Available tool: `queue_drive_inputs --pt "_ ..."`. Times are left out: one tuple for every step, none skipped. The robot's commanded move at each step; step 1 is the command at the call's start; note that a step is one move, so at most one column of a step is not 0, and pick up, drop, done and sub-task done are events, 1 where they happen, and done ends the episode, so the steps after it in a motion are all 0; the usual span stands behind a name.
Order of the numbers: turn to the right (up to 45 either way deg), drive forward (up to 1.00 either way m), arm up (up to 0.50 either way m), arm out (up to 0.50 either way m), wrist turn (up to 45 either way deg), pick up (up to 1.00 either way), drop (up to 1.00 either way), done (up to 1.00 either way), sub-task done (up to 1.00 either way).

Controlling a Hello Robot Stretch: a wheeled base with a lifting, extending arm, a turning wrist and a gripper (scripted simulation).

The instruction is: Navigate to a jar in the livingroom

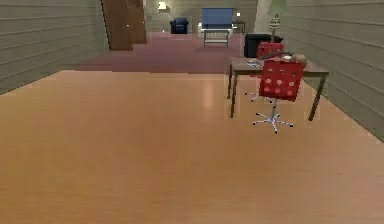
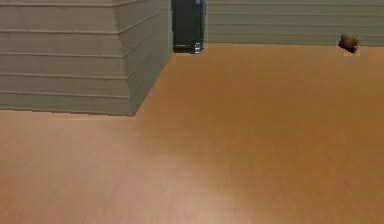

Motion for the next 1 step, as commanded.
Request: queue_drive_inputs --pt "0.0 1.00 0.00 0.00 0.0 0.00 0.00 0.00 0.00"
